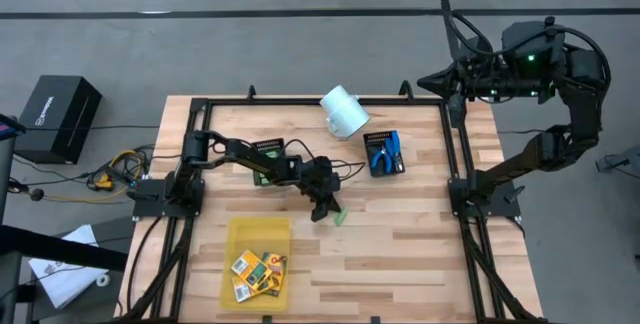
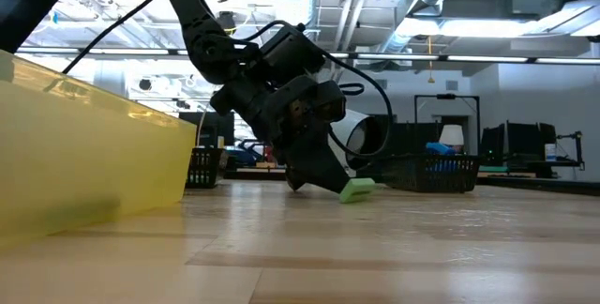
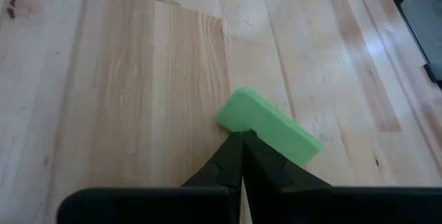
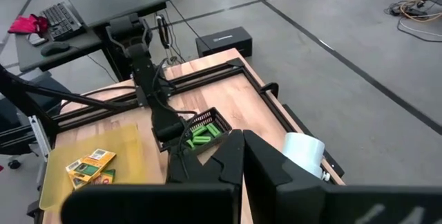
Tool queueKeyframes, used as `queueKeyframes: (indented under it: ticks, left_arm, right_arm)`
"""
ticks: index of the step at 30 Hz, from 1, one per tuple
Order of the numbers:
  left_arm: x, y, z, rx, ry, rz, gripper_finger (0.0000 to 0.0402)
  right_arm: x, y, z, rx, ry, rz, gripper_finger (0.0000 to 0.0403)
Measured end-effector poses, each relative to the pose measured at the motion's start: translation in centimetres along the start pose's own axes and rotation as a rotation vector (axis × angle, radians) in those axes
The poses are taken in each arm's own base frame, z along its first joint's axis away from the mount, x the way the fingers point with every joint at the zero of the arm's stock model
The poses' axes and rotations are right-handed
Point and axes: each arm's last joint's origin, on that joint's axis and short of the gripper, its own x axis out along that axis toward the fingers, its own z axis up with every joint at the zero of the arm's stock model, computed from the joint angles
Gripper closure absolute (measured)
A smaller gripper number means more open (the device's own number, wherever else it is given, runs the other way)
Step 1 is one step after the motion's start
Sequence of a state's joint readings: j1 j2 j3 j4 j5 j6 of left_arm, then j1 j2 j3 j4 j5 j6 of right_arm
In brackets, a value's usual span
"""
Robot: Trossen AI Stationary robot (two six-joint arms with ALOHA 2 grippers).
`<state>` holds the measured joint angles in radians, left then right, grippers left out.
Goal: Pick & Place School Supplies
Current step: Put the green eraser into the left black bin
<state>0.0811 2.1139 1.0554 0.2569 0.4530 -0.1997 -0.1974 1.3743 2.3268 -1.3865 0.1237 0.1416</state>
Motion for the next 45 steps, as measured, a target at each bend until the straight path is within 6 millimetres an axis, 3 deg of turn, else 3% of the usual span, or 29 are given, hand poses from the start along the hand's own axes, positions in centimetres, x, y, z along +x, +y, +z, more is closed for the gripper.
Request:
queueKeyframes:
  ticks: [13,19,28,45]
  left_arm:
    - [0.1,-0.3,0.0,-0.046,-0.003,-0.003,0.0401]
    - [-0.6,-0.9,1.0,-0.045,-0.068,-0.047,0.0401]
    - [-0.1,-2.0,1.0,-0.034,-0.070,-0.081,0.0401]
    - [0.4,-1.6,0.4,-0.058,-0.039,-0.039,0.0401]
  right_arm:
    - [0.0,0.1,0.0,-0.022,0.004,0.030,0.0403]
    - [0.0,0.1,0.0,-0.037,0.005,0.047,0.0403]
    - [0.0,0.1,0.0,-0.048,0.005,0.047,0.0403]
    - [0.0,0.1,0.0,-0.055,0.005,0.047,0.0403]
